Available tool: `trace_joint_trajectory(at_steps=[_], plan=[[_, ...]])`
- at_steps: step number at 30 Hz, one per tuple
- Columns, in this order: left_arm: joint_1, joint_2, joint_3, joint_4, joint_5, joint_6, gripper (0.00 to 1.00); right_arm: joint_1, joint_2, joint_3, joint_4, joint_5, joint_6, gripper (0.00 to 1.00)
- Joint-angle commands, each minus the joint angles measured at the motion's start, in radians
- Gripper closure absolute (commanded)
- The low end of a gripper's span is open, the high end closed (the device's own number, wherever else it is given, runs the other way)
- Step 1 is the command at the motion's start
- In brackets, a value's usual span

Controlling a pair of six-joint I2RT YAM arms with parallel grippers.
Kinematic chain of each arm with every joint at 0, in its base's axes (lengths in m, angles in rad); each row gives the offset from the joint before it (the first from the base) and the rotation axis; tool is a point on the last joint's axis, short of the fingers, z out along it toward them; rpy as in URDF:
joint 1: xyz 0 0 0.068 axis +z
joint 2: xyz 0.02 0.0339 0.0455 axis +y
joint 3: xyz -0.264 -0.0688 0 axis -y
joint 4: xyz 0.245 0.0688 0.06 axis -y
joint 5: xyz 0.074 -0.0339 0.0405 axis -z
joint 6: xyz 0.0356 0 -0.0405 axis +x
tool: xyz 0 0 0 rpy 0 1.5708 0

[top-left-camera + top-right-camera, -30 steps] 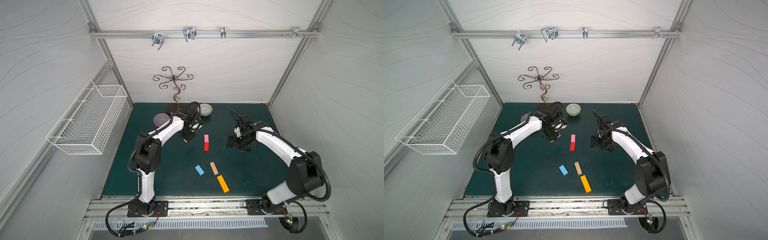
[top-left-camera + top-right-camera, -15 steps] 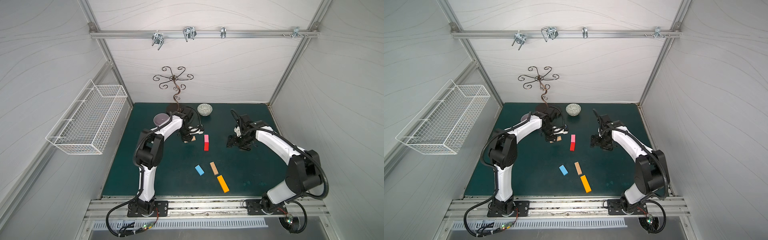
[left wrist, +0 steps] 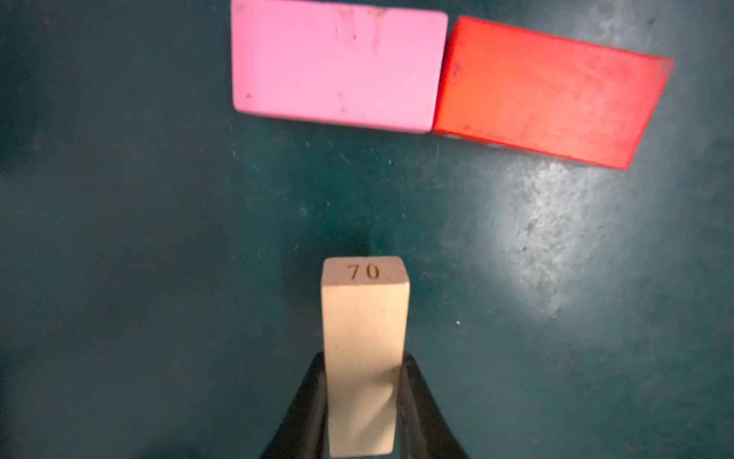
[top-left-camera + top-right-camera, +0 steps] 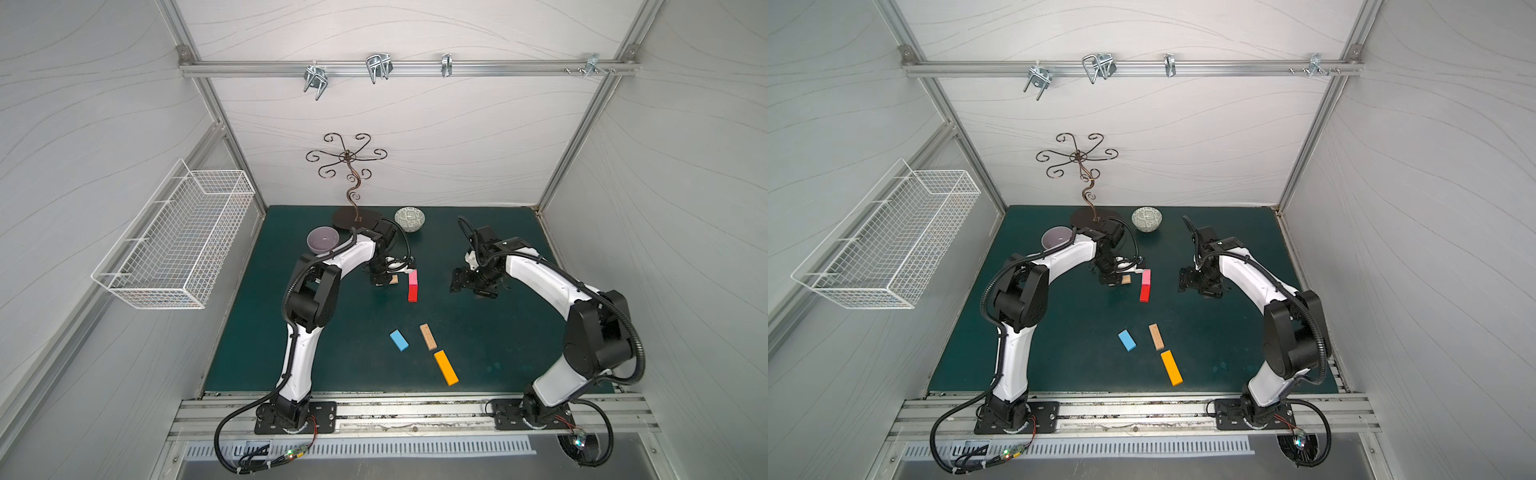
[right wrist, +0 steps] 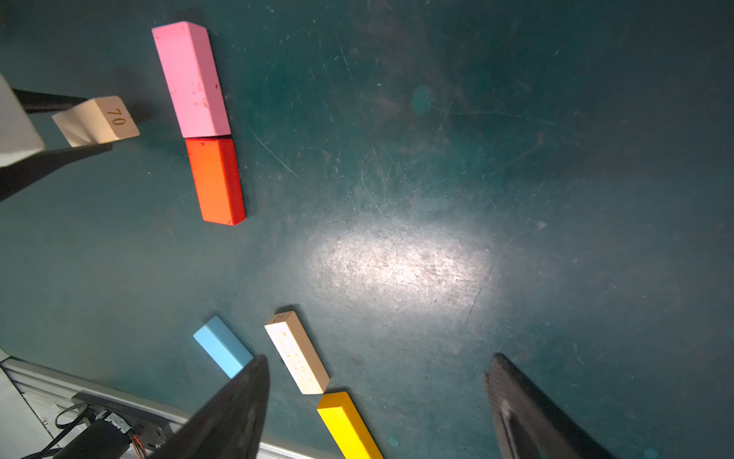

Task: Assemble the letter t with building blocks
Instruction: Assemble the building block at the center of the board.

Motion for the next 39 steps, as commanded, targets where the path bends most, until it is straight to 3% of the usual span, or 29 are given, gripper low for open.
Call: trace_joint_trajectory(at_steps=[1,7,28,39], plan=[[-0.019,0.027,0.052,-0.007,0.007,0.064,0.85,-0.005,-0.007,-0.012,-0.007,-0.003,-0.004,0.14],[-0.046,0.053,0.055,-0.001,-0.057,0.088,0.84,-0.005,-0.014,-0.012,-0.012,0.000,-0.002,0.14],[-0.088,0.060,0.052,0.027,-0.035,0.048,0.83,-0.005,-0.028,-0.028,-0.014,0.000,0.004,0.13],[-0.087,0.059,0.029,0.050,-0.080,0.051,0.80,-0.004,-0.037,-0.027,-0.015,-0.001,0.007,0.13]])
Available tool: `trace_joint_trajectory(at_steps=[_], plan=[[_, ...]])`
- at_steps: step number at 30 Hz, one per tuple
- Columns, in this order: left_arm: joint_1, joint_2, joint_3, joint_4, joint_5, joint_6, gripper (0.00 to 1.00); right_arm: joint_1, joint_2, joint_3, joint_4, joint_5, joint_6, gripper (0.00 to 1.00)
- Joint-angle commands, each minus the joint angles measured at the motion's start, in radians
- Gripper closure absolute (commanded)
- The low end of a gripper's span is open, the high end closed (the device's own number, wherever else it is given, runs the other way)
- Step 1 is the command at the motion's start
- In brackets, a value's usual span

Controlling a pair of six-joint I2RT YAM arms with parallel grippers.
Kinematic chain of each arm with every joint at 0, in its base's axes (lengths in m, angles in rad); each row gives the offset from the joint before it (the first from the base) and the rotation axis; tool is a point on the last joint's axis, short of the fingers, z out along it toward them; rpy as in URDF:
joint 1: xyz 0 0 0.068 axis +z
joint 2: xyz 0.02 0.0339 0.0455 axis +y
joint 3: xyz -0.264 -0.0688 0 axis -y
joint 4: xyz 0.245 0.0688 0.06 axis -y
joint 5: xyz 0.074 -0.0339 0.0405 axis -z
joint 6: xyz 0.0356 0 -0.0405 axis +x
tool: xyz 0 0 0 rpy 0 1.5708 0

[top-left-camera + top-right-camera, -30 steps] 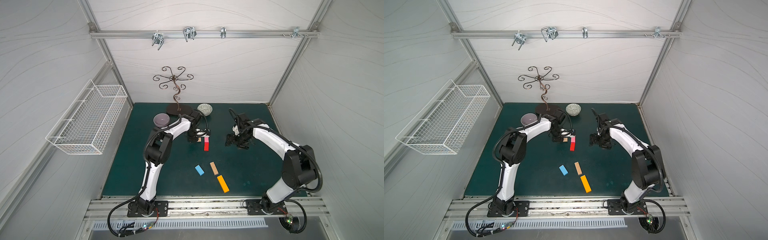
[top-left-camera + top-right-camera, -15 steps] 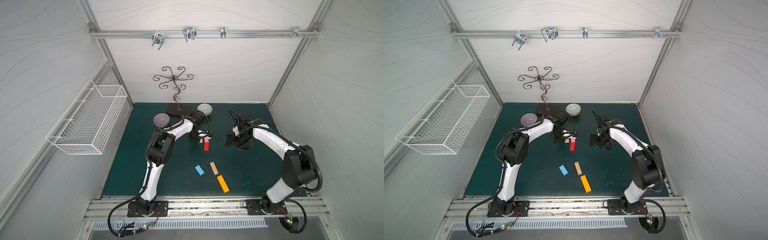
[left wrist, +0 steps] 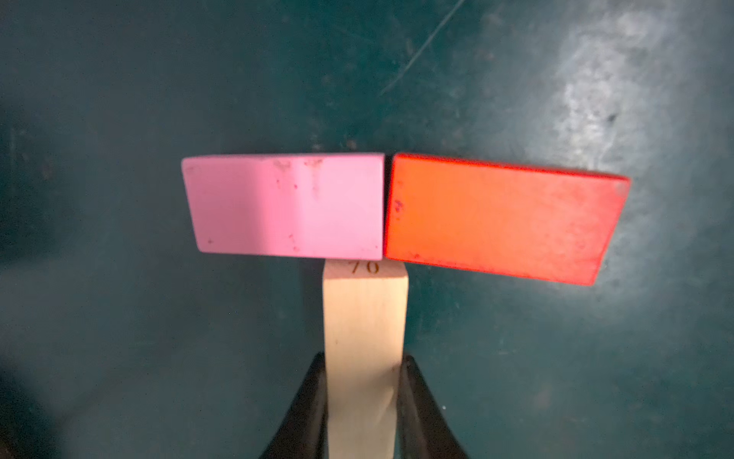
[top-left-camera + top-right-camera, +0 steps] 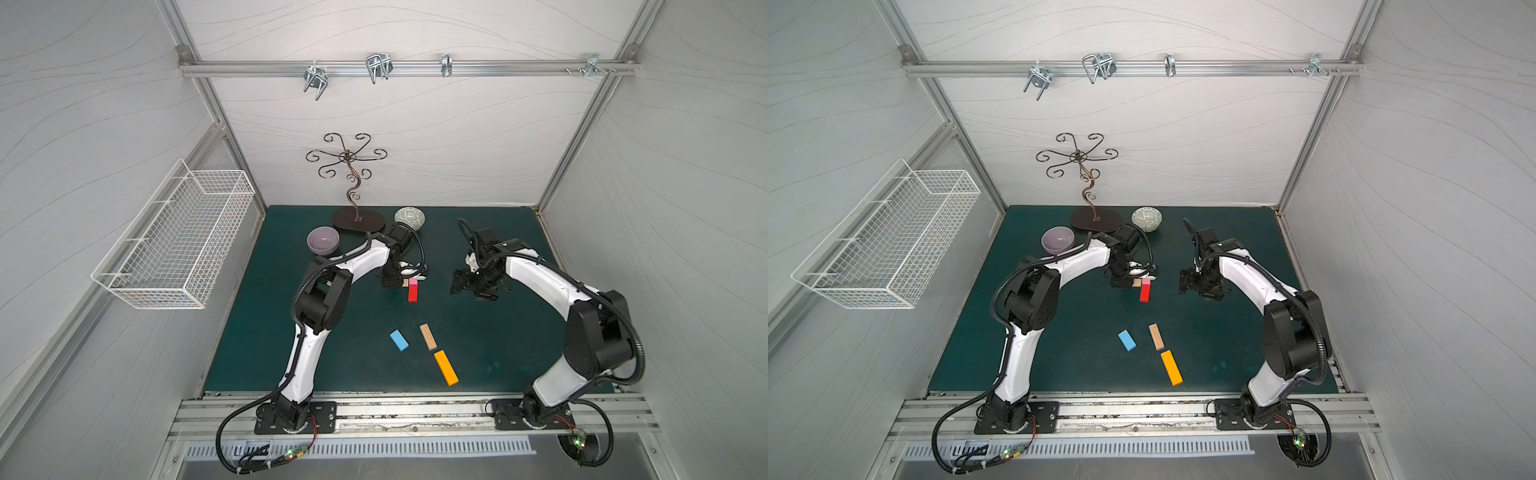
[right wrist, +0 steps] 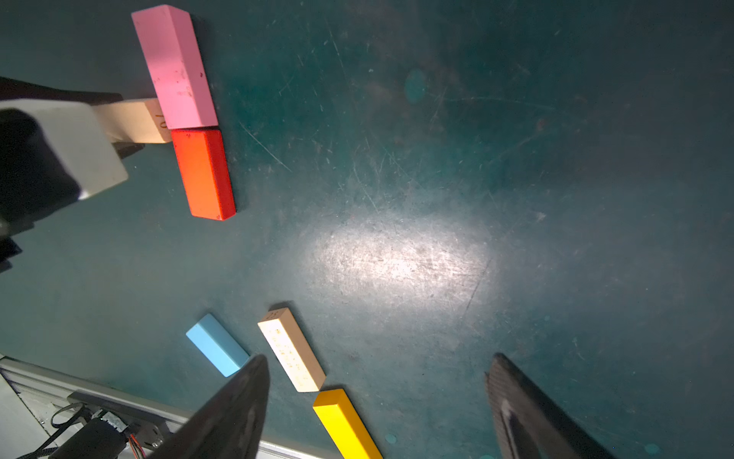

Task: Assemble the letter t with building blocks
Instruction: Assemble the building block at the center of the board, then pick up the building block from the center of the board.

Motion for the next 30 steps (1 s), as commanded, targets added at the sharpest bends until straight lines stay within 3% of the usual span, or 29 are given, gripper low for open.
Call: trace_joint_trajectory(at_steps=[1,4,14,15,17,21,23,25,30], plan=[[-0.001,0.019,-0.004,0.023,-0.012,0.021,0.76,-0.005,-0.034,-0.009,-0.013,0.000,0.004,0.13],[-0.001,0.019,-0.012,0.048,-0.032,0.007,0.54,-0.005,-0.032,-0.013,-0.010,-0.007,0.007,0.13],[-0.001,0.015,0.008,0.031,-0.048,-0.068,0.51,0.011,-0.040,-0.016,-0.010,0.018,-0.012,0.14],[-0.004,0.015,0.025,0.011,-0.061,-0.112,0.50,0.023,-0.043,-0.013,-0.012,0.031,-0.028,0.14],[-0.004,0.008,0.072,-0.056,-0.073,-0.206,0.37,0.081,-0.058,-0.004,-0.022,0.091,-0.069,0.14],[-0.006,-0.078,0.073,-0.085,-0.057,-0.380,0.28,0.217,-0.057,0.005,-0.041,0.187,-0.127,0.14],[-0.009,-0.138,0.067,-0.086,-0.045,-0.461,0.01,0.268,-0.055,-0.011,-0.033,0.176,-0.152,0.13],[-0.013,-0.179,0.084,-0.085,-0.084,-0.573,0.01,0.302,-0.055,-0.032,-0.022,0.134,-0.184,0.14],[0.059,-0.188,0.232,-0.162,-0.362,-1.050,0.01,0.377,-0.062,-0.086,0.010,0.143,-0.199,0.16]])
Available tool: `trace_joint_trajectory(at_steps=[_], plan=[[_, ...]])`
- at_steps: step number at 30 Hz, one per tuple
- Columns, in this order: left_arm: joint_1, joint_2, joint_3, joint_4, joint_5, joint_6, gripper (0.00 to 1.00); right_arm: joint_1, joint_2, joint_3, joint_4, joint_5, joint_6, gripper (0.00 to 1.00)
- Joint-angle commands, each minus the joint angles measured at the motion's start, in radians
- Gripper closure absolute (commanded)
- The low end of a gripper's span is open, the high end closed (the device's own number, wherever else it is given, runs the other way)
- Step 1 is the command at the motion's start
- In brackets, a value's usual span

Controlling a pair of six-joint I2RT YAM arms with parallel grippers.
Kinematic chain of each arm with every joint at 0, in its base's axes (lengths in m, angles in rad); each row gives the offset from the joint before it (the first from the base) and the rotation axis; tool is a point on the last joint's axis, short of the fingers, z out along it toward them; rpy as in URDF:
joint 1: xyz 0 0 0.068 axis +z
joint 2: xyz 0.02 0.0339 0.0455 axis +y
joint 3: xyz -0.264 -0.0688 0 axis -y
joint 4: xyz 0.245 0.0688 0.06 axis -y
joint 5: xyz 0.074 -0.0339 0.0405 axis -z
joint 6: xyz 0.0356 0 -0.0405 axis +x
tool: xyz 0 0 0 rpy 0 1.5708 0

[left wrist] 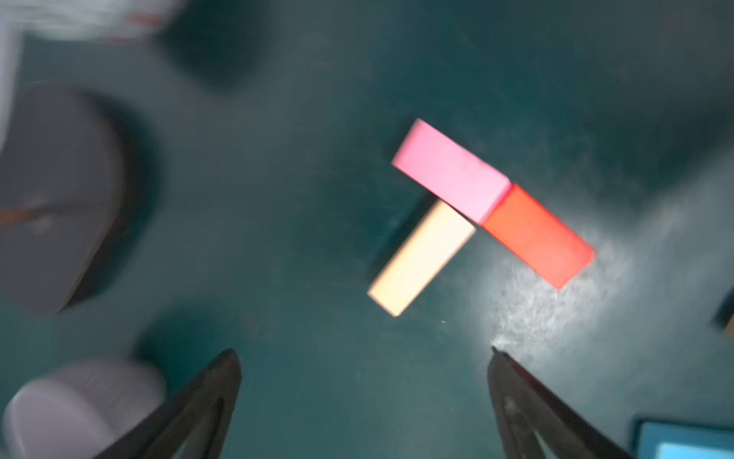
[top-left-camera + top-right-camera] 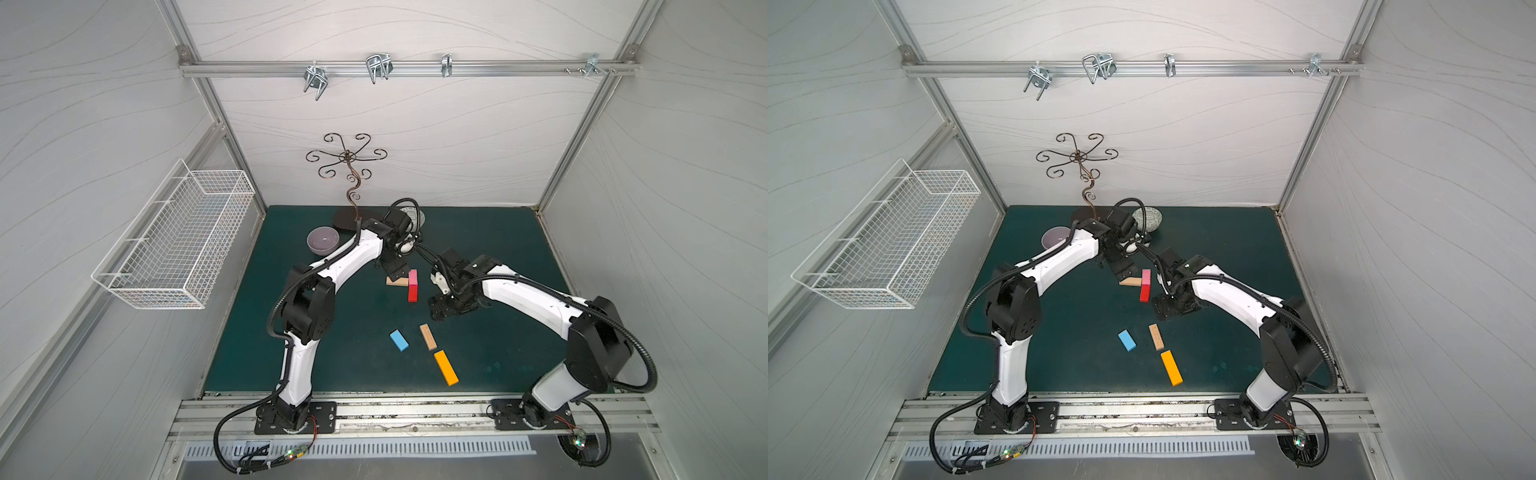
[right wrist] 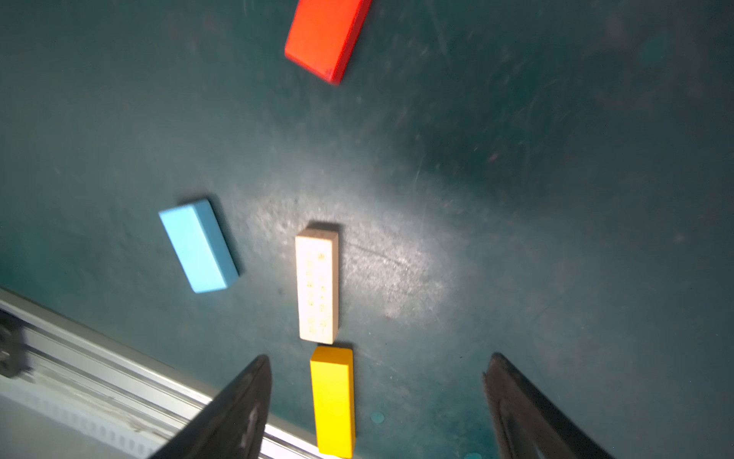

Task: Assemble the letter t with building blocks
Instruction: Pick up the building block from the center of the board.

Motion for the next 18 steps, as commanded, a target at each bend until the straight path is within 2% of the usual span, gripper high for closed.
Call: trace_joint_trajectory(at_steps=[1,2,4,6,7,9,11,18], plan=[[0.089,-0.029,0.126,-0.107,-0.193,-0.465,0.01,0.038,-0.025,-0.037,0.011,0.016,-0.040,0.17],[0.123,-0.032,0.143,-0.158,-0.181,-0.570,0.01,0.048,-0.024,-0.045,0.023,0.011,-0.047,0.18],[0.219,-0.066,0.109,-0.217,-0.057,-0.764,0.01,0.077,-0.013,-0.051,0.036,-0.002,-0.056,0.21],[0.304,-0.137,-0.023,-0.161,0.088,-0.866,0.01,0.111,-0.002,-0.054,0.051,0.006,-0.062,0.22],[0.337,-0.184,-0.102,-0.107,0.122,-0.902,0.01,0.130,-0.001,-0.058,0.061,0.016,-0.065,0.22],[0.364,-0.273,-0.230,-0.030,0.117,-0.922,0.01,0.153,0.009,-0.061,0.072,0.020,-0.062,0.24],[0.367,-0.337,-0.305,0.001,0.057,-0.911,0.01,0.161,0.023,-0.065,0.081,0.011,-0.054,0.25],[0.367,-0.406,-0.370,-0.024,0.029,-0.869,0.01,0.174,0.089,-0.076,0.111,0.000,-0.029,0.32]])
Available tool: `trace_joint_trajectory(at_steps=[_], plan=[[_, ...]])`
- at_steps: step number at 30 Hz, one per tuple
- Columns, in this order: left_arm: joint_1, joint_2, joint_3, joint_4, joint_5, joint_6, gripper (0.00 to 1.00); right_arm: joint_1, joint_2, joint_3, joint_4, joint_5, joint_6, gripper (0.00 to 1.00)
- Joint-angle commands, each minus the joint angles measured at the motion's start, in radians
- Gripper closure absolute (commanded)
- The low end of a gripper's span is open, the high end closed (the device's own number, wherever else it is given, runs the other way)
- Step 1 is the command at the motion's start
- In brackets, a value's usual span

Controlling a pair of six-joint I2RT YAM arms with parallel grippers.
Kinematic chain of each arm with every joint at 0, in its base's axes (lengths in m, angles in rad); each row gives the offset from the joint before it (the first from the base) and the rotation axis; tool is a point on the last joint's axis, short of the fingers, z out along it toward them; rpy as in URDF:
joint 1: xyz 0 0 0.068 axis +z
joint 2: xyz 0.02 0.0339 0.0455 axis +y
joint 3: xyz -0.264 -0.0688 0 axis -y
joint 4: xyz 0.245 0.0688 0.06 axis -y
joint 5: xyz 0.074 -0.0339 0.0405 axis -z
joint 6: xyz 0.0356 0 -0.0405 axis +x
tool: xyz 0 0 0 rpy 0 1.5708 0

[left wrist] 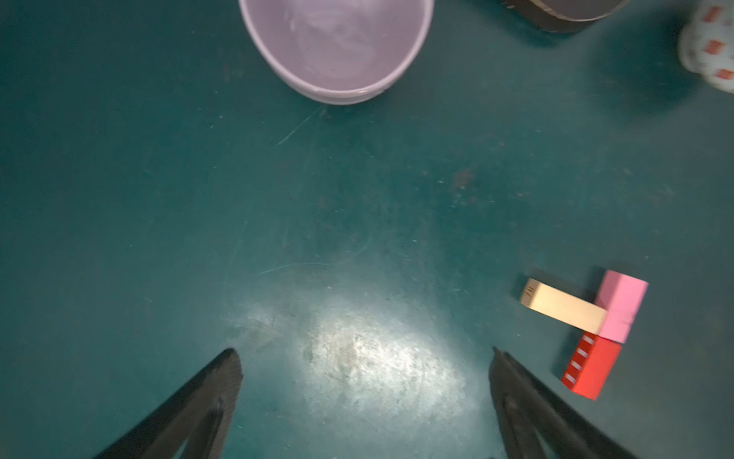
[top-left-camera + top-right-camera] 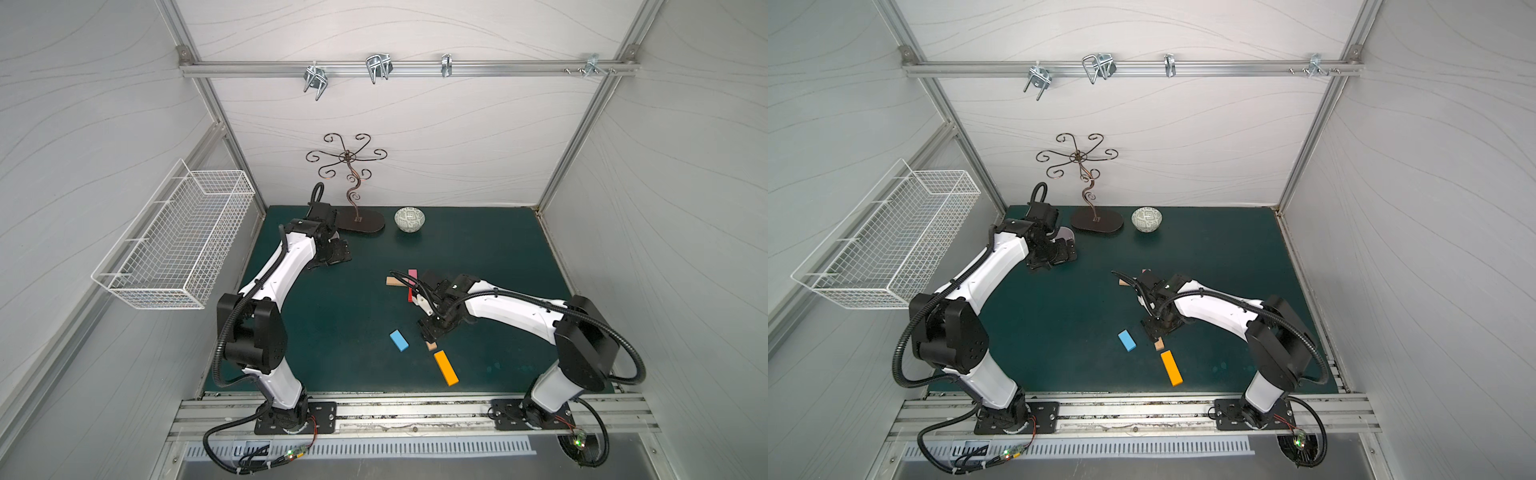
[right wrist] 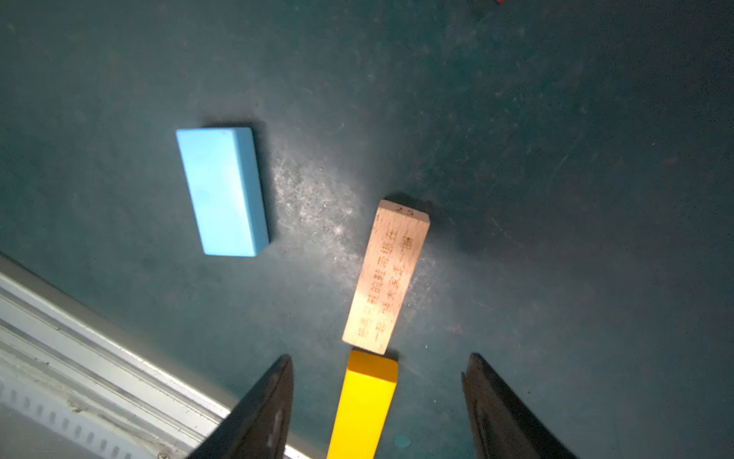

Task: Assemble the letter t with building blocks
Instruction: Pick up the building block from the center of the board.

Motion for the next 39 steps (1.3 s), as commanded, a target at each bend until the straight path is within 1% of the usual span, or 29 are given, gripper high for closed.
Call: trace_joint_trajectory(at_steps=[1,5,12,14,17,19,24,27,31,34,35,37,39], plan=[[0.003,-0.037,-0.012,0.019,-0.002,-0.034,0.01,0.010,0.039,-0.020,0.022,-0.007,0.001,0.32],[0.003,-0.055,-0.047,0.045,0.014,-0.033,0.01,0.010,0.087,-0.017,0.036,-0.012,0.009,0.33],[0.003,-0.048,-0.058,0.051,0.015,-0.020,0.01,0.011,0.132,-0.005,0.049,0.004,0.020,0.36],[0.003,-0.042,-0.053,0.041,0.014,-0.017,0.01,0.010,0.140,-0.002,0.047,0.007,0.022,0.40],[0.002,-0.045,-0.062,0.050,0.006,-0.016,0.01,0.011,0.150,-0.002,0.047,0.012,0.024,0.50],[0.002,-0.047,-0.068,0.058,0.005,-0.015,0.01,0.011,0.153,-0.003,0.044,0.023,0.030,0.52],[0.002,-0.036,-0.068,0.058,0.012,-0.013,0.01,0.012,0.154,-0.006,0.044,0.047,0.040,0.53],[0.003,-0.031,-0.071,0.059,0.015,-0.011,0.01,0.012,0.157,-0.006,0.051,0.059,0.044,0.56],[0.002,-0.033,-0.078,0.069,0.015,-0.010,0.01,0.012,0.176,0.004,0.046,0.071,0.039,0.64],[0.003,-0.031,-0.079,0.070,0.016,-0.004,0.01,0.007,0.166,0.023,0.033,0.087,0.016,0.74],[0.002,-0.029,-0.078,0.071,0.013,-0.001,0.01,0.001,0.160,0.035,0.024,0.095,-0.004,0.77],[0.003,-0.025,-0.077,0.069,0.011,0.004,0.01,-0.020,0.147,0.064,0.006,0.106,-0.066,0.78],[0.003,-0.020,-0.074,0.067,0.011,0.009,0.01,-0.063,0.134,0.100,-0.013,0.110,-0.128,0.85]])
